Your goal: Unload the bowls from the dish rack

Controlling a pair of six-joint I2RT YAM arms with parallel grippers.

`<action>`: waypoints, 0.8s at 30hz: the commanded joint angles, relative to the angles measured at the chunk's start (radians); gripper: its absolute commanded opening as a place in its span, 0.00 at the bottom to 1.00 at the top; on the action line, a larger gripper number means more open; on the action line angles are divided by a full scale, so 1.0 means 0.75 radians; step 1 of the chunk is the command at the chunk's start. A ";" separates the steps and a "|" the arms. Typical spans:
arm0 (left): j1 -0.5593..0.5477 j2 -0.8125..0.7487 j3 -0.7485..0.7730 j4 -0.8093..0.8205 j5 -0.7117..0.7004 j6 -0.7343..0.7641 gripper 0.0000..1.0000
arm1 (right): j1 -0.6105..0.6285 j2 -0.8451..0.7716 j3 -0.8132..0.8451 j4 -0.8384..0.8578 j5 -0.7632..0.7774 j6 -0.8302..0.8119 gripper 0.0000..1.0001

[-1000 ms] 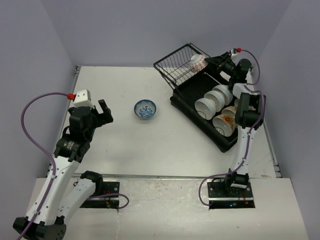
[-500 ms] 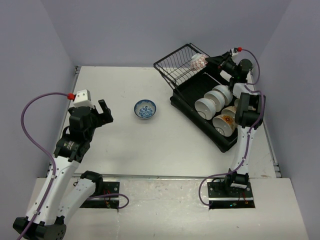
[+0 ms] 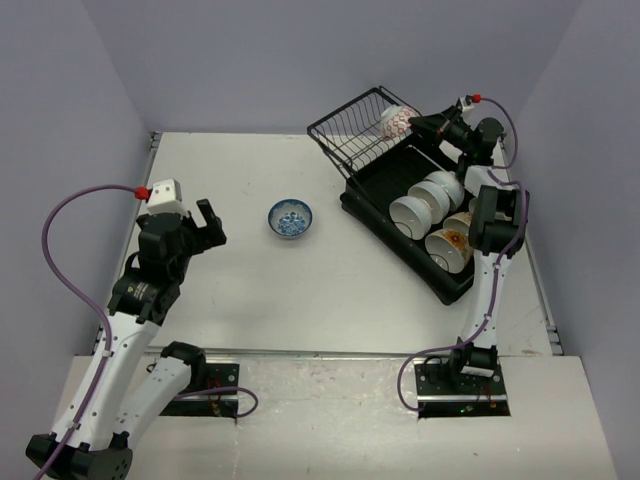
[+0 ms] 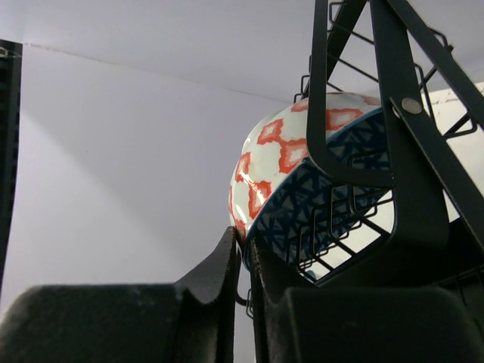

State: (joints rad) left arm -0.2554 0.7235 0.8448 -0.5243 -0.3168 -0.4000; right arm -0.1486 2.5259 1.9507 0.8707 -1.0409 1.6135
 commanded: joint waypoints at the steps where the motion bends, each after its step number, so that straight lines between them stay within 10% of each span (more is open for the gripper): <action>1: 0.011 -0.012 0.001 0.049 0.015 0.034 1.00 | 0.008 0.027 0.052 0.066 0.001 0.002 0.05; 24: 0.011 -0.022 0.001 0.051 0.013 0.036 1.00 | 0.012 -0.042 0.082 0.303 0.052 0.209 0.00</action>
State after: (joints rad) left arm -0.2554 0.7174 0.8448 -0.5240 -0.3168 -0.3996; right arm -0.1421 2.5320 1.9644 0.9428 -1.0576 1.7222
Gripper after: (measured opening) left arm 0.997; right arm 0.022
